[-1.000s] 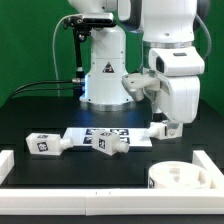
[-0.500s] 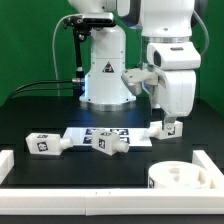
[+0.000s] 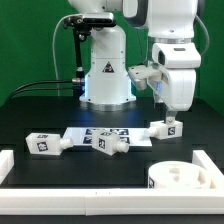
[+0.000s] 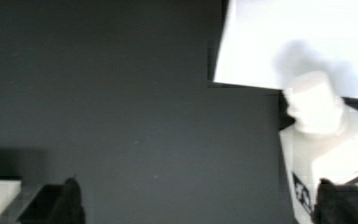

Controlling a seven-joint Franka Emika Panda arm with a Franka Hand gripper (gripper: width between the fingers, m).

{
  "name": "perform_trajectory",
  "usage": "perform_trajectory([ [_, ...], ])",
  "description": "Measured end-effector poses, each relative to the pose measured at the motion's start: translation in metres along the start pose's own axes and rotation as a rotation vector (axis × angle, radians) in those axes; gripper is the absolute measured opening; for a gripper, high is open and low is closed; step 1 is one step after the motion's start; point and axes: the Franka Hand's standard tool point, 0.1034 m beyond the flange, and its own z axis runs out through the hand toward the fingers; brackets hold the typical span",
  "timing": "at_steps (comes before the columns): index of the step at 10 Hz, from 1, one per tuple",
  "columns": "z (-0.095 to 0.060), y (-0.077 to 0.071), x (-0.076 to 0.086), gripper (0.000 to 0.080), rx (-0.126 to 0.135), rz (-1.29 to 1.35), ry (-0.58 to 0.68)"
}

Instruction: Assemble stool

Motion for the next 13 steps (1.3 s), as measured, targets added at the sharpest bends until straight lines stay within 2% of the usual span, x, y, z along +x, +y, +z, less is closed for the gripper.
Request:
perform_trajectory([
  [3,0.002,0.0,-0.001,0.0649,0.006,0.014,0.001],
  [4,0.005,-0.006,0.0,0.0649,0.036,0.071,-0.009],
  [5,0.012,-0.02,0.004,0.0649,0.055,0.086,-0.011],
  [6,0.022,-0.039,0.01,0.0649,0.076,0.092,-0.01],
  [8,0.04,-0.063,0.022,0.0649,0.097,0.107,0.008],
  [11,0.054,-0.074,0.03,0.0649,0.111,0.108,0.031],
  [13,0.065,-0.077,0.036,0.0649,0.108,0.117,0.059],
])
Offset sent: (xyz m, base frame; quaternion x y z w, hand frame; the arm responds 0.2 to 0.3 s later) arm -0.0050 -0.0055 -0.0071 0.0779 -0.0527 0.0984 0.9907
